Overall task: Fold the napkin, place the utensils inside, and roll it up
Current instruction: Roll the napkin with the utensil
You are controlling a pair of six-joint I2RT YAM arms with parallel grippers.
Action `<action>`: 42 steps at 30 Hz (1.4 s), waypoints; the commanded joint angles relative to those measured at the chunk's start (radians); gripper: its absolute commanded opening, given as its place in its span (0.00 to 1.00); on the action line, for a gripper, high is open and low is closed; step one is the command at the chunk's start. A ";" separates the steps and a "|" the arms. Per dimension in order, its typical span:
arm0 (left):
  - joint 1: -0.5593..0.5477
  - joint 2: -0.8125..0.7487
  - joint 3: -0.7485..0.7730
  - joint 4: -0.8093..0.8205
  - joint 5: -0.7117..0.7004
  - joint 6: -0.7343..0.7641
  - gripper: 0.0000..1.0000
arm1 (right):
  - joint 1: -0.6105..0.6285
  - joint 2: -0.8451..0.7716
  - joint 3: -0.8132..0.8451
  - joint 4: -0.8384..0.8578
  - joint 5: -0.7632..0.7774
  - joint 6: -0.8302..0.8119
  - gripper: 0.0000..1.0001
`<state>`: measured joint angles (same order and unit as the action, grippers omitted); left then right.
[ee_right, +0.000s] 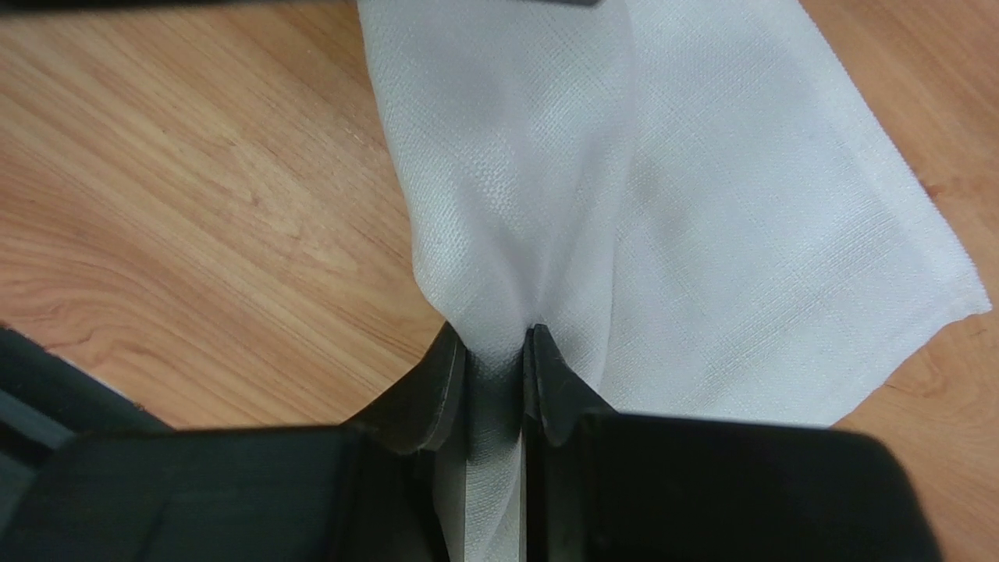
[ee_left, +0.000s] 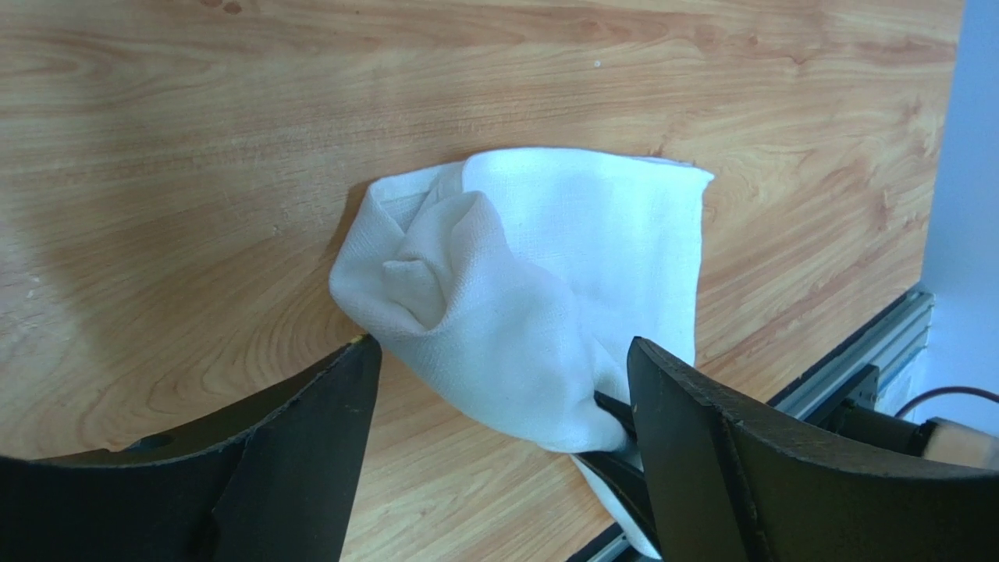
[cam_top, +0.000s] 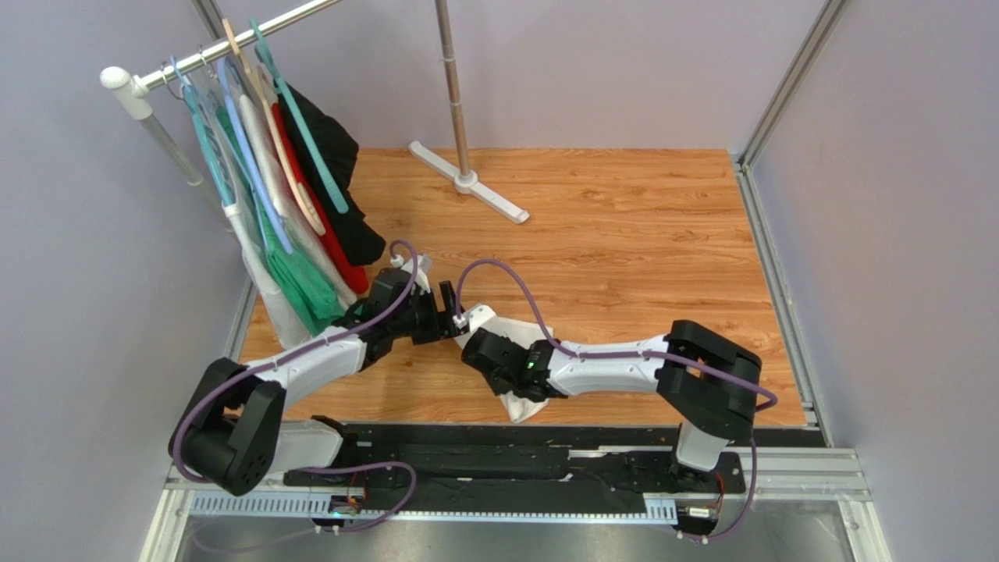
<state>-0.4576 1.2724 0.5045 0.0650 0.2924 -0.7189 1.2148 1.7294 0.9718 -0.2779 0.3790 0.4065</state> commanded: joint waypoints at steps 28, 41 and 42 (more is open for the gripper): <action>0.014 -0.104 -0.179 0.268 0.102 -0.019 0.86 | -0.406 -0.033 -0.199 0.269 -1.008 0.084 0.00; 0.013 -0.041 -0.265 0.455 0.131 -0.054 0.86 | -0.455 0.013 -0.188 0.303 -1.057 0.101 0.00; 0.013 -0.042 -0.276 0.481 0.136 -0.059 0.87 | -0.457 0.018 -0.183 0.293 -1.055 0.101 0.00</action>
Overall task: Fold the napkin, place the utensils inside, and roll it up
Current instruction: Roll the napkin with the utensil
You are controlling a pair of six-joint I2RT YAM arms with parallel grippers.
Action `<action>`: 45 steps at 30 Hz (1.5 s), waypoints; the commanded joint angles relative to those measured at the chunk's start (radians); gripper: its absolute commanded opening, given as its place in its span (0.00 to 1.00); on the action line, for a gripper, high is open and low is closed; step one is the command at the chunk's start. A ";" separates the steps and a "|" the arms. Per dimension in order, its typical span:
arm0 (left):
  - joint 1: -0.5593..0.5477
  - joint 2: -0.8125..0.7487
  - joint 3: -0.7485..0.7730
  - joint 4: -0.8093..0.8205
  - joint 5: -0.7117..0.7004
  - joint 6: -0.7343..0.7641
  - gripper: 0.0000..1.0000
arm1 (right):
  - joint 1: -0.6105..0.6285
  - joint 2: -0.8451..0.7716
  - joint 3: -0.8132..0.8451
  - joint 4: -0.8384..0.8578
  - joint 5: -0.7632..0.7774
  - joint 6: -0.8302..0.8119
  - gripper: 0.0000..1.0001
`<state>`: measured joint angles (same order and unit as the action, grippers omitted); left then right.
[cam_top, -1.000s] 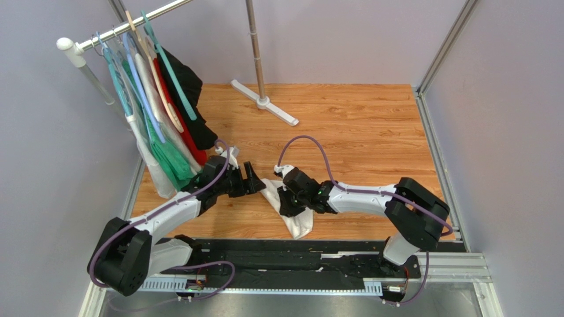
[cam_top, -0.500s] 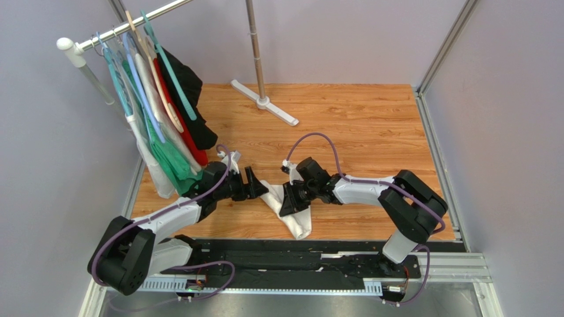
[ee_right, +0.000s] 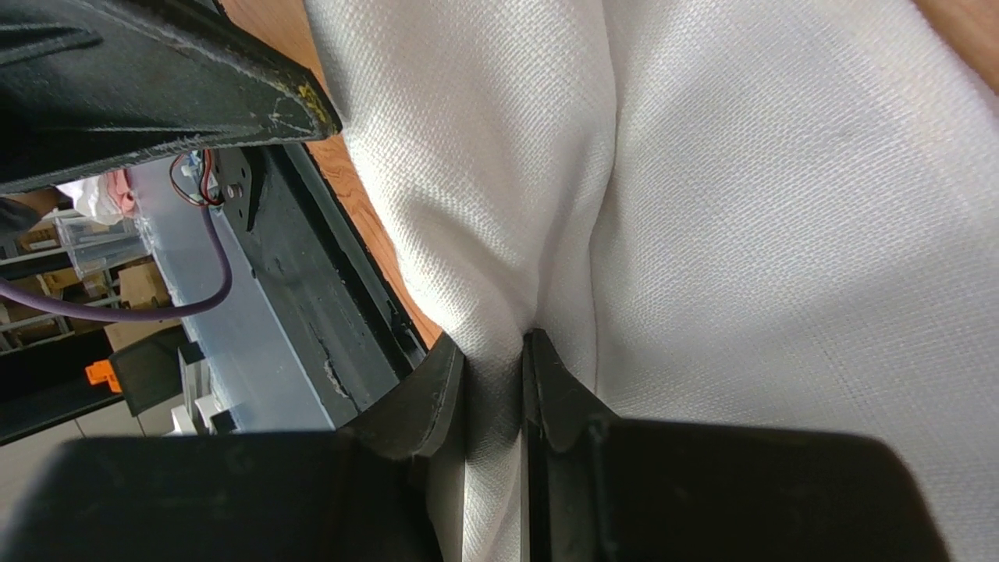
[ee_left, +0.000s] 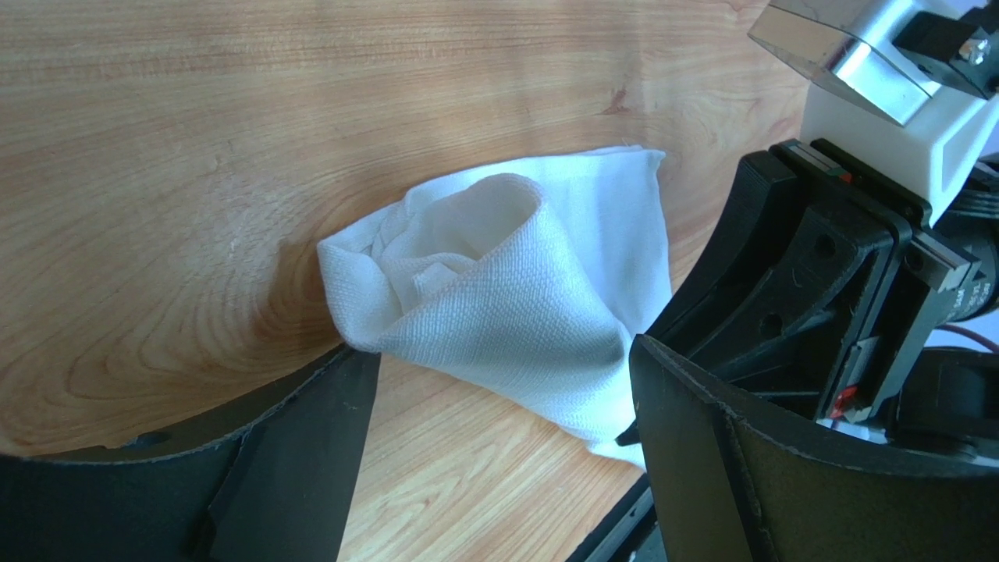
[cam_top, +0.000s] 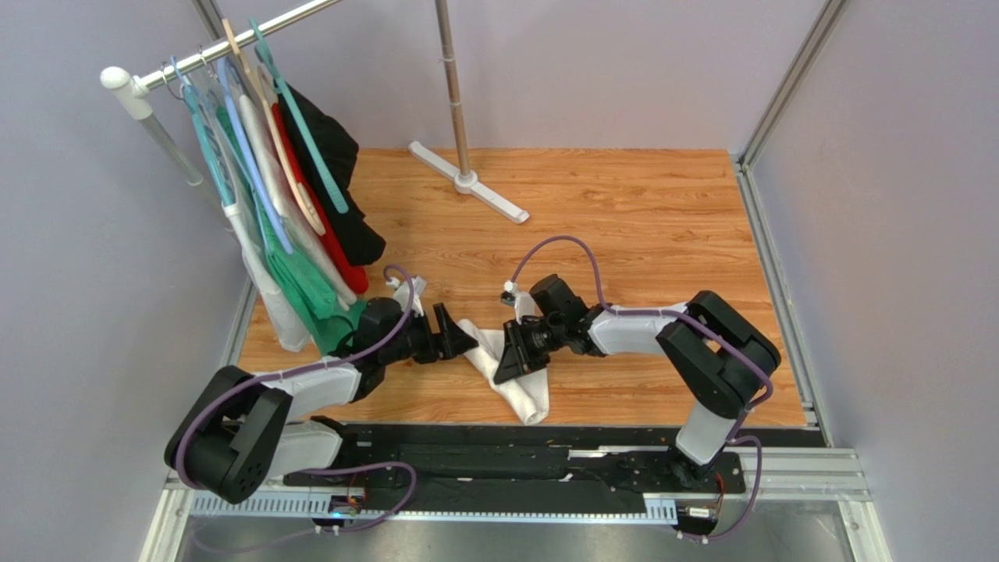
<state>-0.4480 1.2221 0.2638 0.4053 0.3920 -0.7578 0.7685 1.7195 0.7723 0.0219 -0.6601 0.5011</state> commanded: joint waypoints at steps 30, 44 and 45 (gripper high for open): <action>0.003 0.261 -0.146 0.607 0.048 -0.097 0.81 | -0.060 0.058 -0.002 -0.002 -0.049 0.016 0.00; -0.014 0.560 -0.147 0.896 0.038 -0.146 0.55 | -0.060 0.058 -0.002 -0.017 -0.029 -0.006 0.00; -0.014 0.560 -0.144 0.888 0.035 -0.146 0.53 | -0.060 0.057 -0.001 -0.017 -0.026 -0.007 0.00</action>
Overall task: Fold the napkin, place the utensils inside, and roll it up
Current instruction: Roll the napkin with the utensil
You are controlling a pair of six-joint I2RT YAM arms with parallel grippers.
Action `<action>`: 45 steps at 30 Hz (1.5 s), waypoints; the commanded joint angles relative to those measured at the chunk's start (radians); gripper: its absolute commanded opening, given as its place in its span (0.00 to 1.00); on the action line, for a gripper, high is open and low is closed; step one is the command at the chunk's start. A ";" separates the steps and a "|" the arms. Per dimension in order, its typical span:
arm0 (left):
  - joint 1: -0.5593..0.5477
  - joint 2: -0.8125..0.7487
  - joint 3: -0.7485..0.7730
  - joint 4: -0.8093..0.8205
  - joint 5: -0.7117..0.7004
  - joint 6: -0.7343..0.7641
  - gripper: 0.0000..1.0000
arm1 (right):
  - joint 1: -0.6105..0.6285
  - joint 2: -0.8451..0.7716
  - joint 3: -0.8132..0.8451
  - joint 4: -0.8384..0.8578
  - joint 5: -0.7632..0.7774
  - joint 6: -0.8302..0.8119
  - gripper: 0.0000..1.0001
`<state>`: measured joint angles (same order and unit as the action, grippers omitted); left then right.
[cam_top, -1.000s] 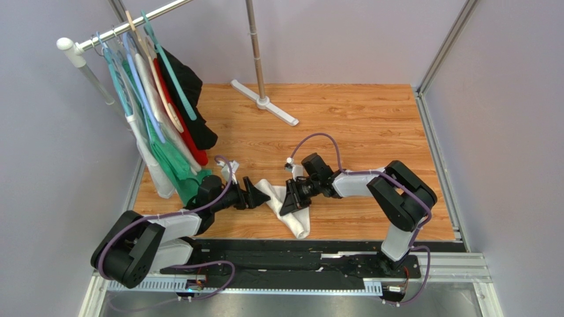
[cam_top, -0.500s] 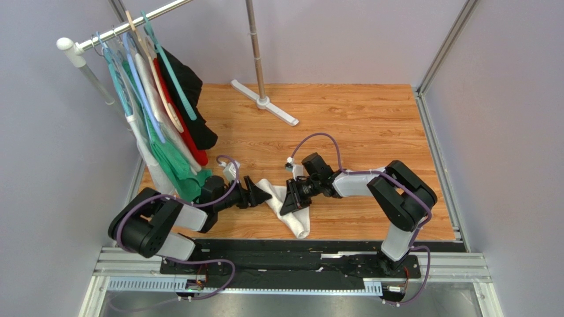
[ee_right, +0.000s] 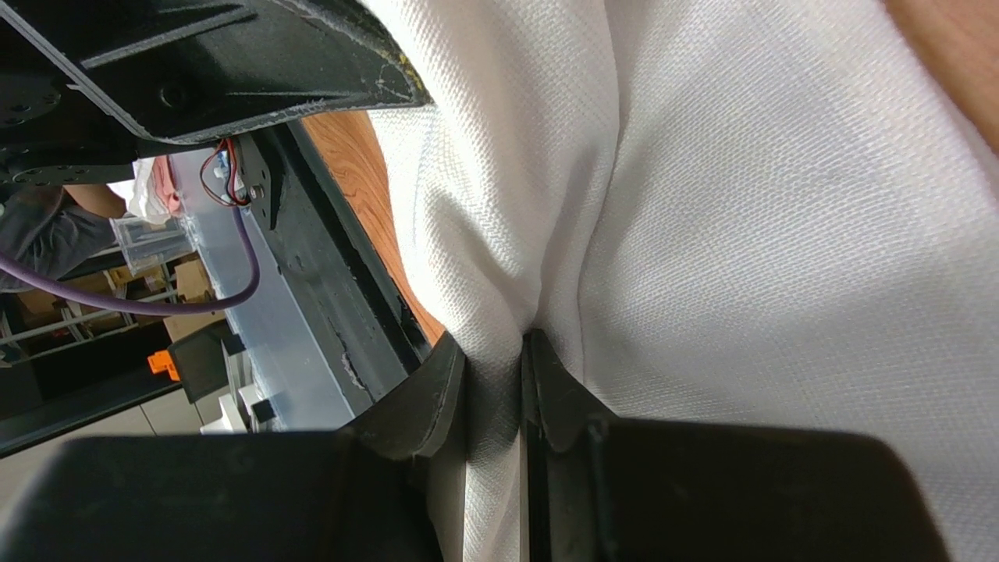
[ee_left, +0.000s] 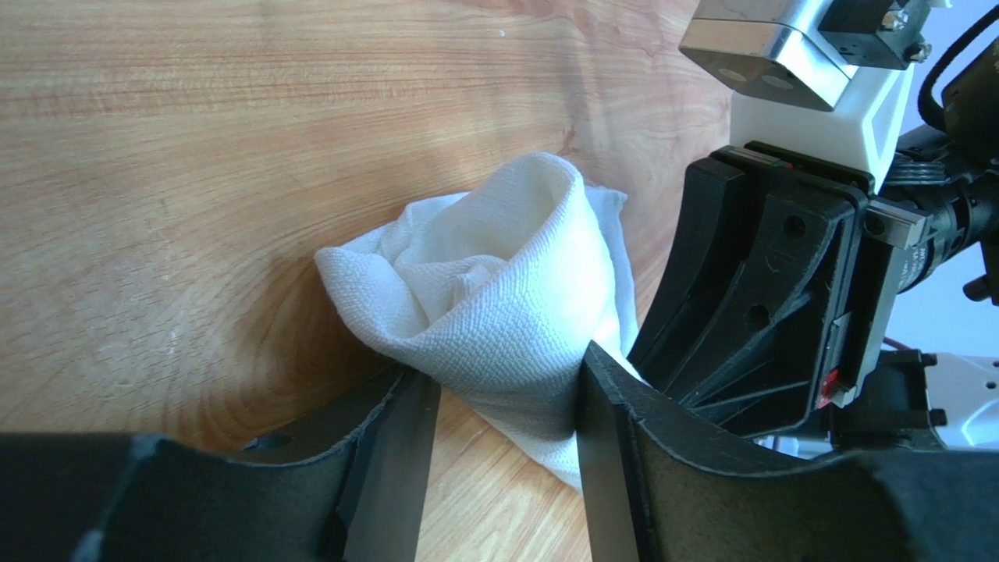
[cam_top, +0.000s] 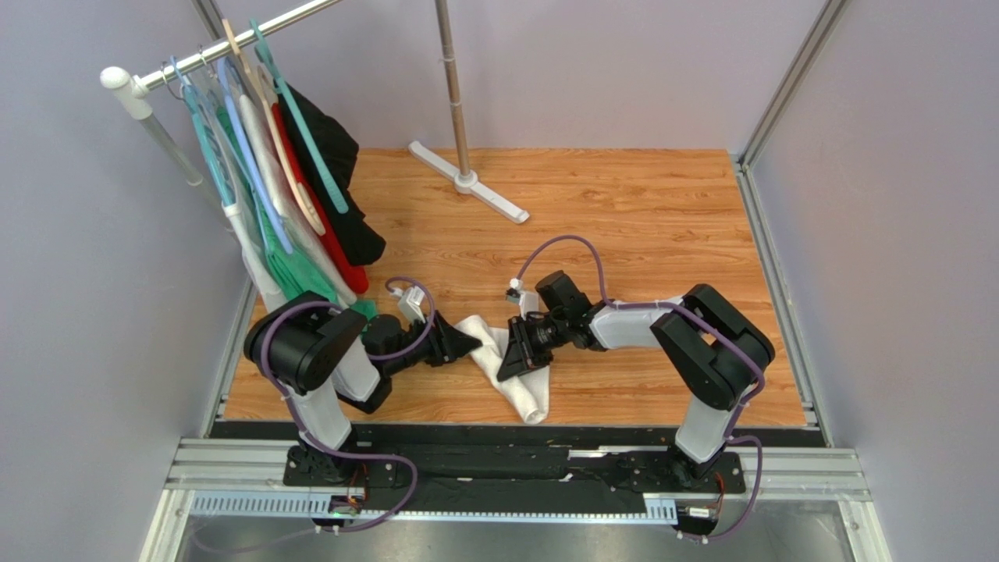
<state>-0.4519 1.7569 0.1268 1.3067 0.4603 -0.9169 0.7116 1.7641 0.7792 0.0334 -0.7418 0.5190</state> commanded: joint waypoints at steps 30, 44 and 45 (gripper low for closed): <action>-0.105 -0.257 0.247 -0.836 -0.149 0.138 0.28 | 0.268 -0.404 0.238 -0.558 0.784 -0.238 0.54; -0.105 -0.293 0.274 -0.919 -0.141 0.141 0.28 | 0.476 -0.161 0.242 -0.425 0.972 -0.211 0.54; -0.105 -0.298 0.274 -0.923 -0.143 0.141 0.28 | 0.476 -0.150 0.241 -0.426 0.987 -0.212 0.54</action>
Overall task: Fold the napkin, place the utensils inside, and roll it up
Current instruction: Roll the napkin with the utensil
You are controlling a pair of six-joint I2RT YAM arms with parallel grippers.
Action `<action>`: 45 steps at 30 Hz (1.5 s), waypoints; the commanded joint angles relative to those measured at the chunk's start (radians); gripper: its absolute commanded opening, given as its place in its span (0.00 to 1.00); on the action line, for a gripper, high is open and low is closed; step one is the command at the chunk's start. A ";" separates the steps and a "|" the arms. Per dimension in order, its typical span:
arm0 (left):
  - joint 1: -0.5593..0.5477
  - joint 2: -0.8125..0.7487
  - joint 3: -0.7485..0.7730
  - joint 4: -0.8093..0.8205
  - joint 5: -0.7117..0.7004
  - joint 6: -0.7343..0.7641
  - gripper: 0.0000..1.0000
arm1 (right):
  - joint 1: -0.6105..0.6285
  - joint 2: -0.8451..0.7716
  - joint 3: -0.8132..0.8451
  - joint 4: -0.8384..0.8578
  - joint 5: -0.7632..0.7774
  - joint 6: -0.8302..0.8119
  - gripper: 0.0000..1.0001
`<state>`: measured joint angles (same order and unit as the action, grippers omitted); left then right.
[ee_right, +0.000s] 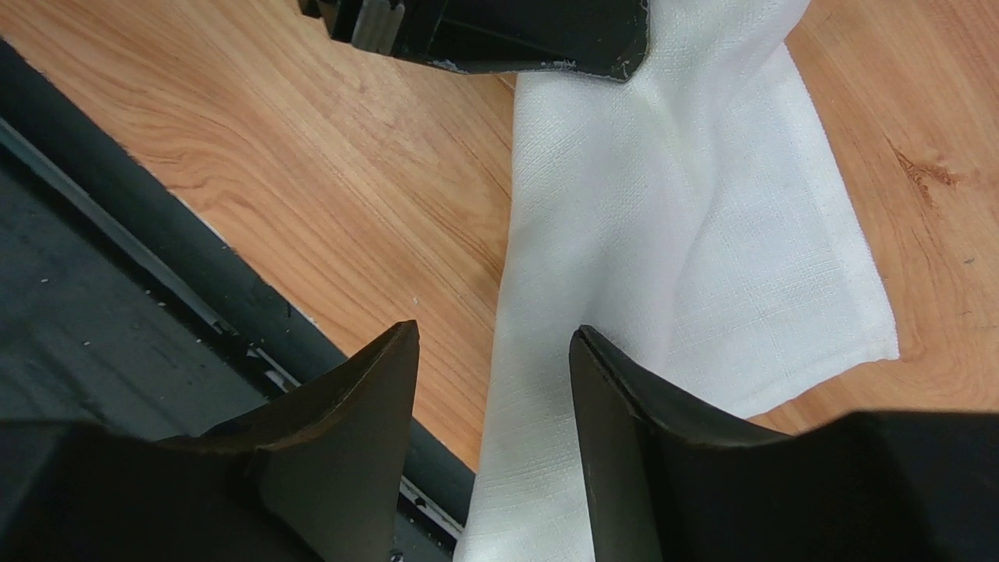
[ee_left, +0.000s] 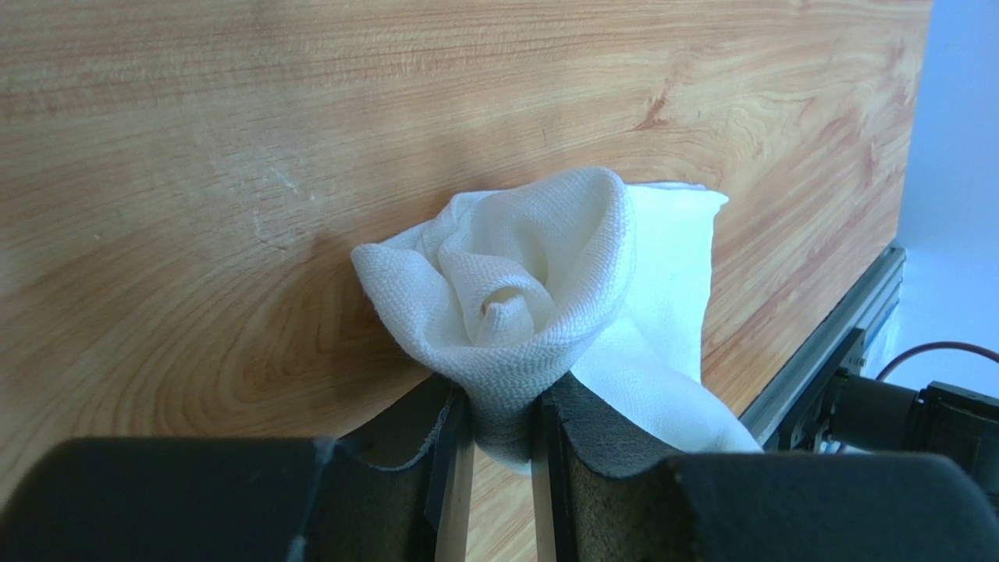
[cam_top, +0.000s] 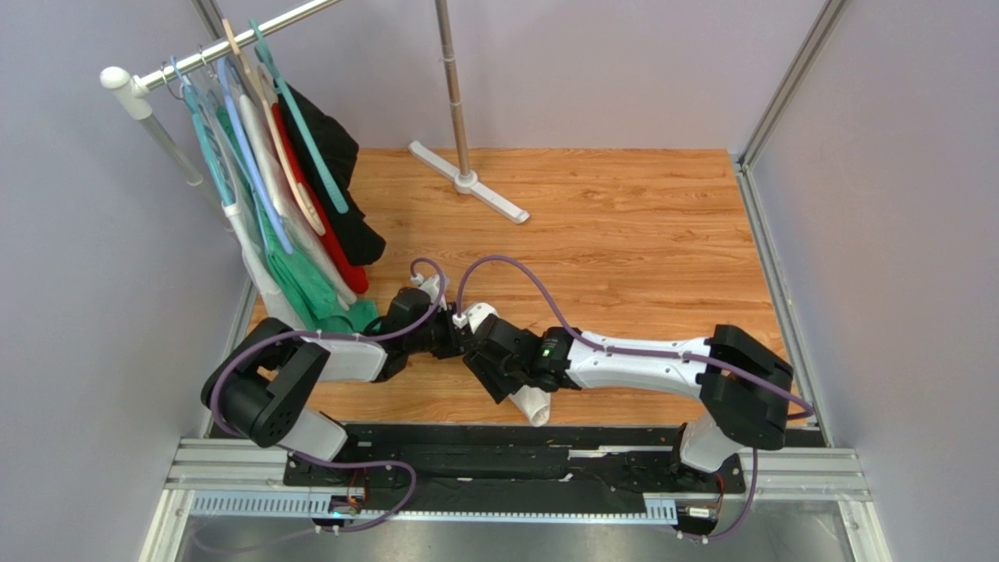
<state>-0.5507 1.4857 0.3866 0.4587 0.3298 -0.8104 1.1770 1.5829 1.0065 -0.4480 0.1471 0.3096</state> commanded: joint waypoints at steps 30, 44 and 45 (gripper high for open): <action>-0.008 -0.353 -0.006 -0.360 -0.130 0.054 0.73 | 0.013 0.267 -0.057 0.052 0.184 0.174 0.24; 0.066 -0.645 -0.052 -0.586 -0.146 0.076 0.84 | -0.042 0.145 -0.124 0.126 0.002 0.178 0.00; 0.077 -0.663 -0.057 -0.598 -0.143 0.079 0.85 | -0.048 0.132 -0.129 0.141 -0.039 0.174 0.00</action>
<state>-0.5053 0.8772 0.3504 -0.0578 0.1886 -0.7670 1.1522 1.7134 0.9527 -0.2672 0.3065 0.4480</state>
